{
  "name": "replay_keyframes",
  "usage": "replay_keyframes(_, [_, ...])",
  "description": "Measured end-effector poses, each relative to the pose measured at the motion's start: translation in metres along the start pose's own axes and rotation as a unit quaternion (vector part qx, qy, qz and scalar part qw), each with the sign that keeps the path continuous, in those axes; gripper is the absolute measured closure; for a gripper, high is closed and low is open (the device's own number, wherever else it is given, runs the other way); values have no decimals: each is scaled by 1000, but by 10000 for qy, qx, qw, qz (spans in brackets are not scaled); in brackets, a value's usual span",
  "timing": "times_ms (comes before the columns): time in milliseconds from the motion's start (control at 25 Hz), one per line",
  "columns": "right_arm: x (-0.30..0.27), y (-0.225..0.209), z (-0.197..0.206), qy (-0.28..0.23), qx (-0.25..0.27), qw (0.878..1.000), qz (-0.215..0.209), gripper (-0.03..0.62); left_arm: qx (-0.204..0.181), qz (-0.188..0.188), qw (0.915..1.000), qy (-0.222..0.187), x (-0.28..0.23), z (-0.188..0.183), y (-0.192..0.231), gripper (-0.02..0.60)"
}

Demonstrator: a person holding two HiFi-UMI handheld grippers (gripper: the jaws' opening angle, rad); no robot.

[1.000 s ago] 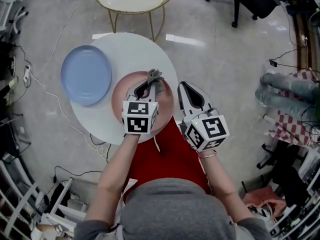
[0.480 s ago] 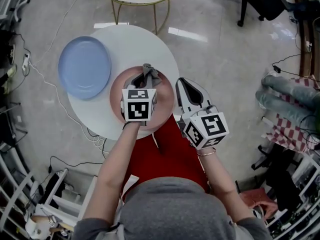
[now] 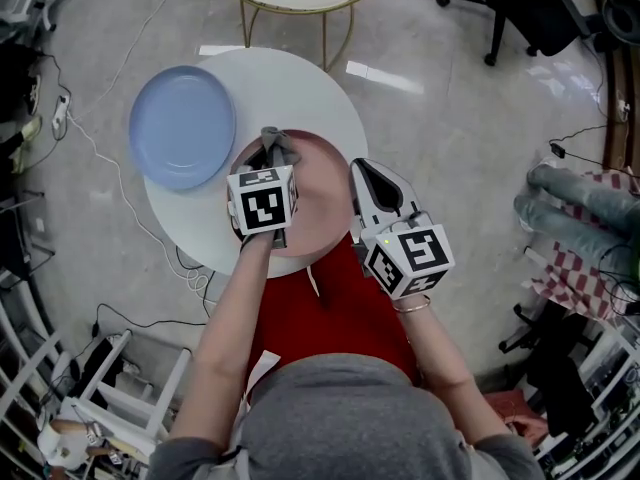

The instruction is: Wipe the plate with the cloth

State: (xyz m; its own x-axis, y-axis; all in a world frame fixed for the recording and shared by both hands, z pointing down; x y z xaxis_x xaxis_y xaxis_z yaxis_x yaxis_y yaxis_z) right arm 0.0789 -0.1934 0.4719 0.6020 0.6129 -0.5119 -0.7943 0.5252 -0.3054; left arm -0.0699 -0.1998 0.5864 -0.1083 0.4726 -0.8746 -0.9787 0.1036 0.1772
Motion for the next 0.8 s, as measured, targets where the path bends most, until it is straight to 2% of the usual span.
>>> replay_keyframes(440, [-8, 29, -1, 54, 219, 9994, -260, 565, 337, -437, 9985, 44, 29, 17, 44, 546])
replay_keyframes(800, [-9, 55, 0, 29, 354, 9990, -262, 565, 338, -537, 9980, 58, 55, 35, 70, 548])
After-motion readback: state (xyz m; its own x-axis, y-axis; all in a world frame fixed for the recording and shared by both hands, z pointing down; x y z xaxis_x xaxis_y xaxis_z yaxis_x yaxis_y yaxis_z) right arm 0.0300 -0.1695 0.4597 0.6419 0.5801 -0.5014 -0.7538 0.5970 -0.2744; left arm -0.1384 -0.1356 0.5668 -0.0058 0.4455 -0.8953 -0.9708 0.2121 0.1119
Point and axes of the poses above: the fingertips, and each gripper's own axes: x backward along the fingers, y to its left, z out of its underside, the point moved 1 cm from there along x, backward along the fingers, and after that the axes turned 7 degrees about x, right-handed, at the moved point
